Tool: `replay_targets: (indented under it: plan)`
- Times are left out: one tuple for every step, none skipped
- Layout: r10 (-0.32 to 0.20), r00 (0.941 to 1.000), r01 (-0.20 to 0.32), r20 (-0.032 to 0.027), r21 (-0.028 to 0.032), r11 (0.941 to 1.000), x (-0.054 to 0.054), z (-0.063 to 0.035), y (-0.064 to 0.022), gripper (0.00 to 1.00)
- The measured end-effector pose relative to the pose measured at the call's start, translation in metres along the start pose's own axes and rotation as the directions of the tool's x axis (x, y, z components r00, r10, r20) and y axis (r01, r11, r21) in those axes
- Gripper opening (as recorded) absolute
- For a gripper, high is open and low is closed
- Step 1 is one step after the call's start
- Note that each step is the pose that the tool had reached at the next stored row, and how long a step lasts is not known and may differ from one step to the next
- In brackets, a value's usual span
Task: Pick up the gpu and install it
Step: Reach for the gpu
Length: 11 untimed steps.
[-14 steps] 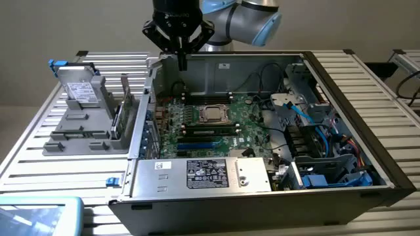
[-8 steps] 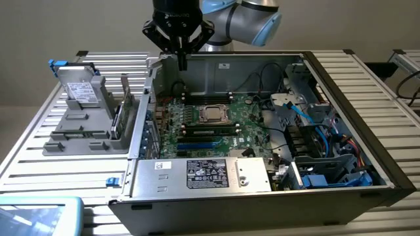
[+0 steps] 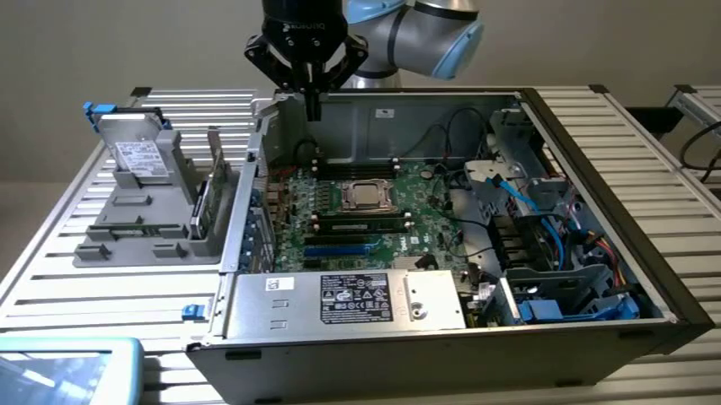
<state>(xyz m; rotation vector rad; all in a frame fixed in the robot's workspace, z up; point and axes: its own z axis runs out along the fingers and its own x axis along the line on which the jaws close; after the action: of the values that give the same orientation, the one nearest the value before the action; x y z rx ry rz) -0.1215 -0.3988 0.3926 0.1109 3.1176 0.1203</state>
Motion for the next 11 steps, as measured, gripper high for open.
replay_targets:
  plan:
    - [0.0,1.0,0.0,-0.0001,0.0,1.0,0.001,-0.0001,-0.0002,0.12]
    - [0.0,1.0,0.0,-0.0002,0.0002,1.0,0.004,-0.0002,-0.0003,0.12]
    - [0.0,1.0,0.0,-0.0001,0.0001,1.0,0.008,-0.0002,-0.0005,0.12]
    - [0.0,1.0,0.0,-0.0001,0.0,1.0,0.012,-0.0003,-0.0008,0.12]
    - [0.0,1.0,0.0,0.0,0.0,1.0,0.017,-0.0004,-0.0011,0.12]
    - [0.0,1.0,0.0,0.0,0.0,1.0,0.021,-0.0005,-0.0013,0.12]
    - [0.0,1.0,0.0,-0.0001,0.0001,1.0,0.025,-0.0006,-0.0016,0.12]
    - [0.0,1.0,0.0,0.0,0.0001,1.0,0.03,-0.0006,-0.0019,0.12]
    - [0.0,1.0,0.0,-0.0001,0.0001,1.0,0.035,-0.0007,-0.0022,0.12]
    - [0.0,1.0,0.0,0.0,0.0001,1.0,0.039,-0.0007,-0.0024,0.12]
    - [0.0,1.0,0.0,-0.0001,0.0001,1.0,0.044,-0.0008,-0.0027,0.12]
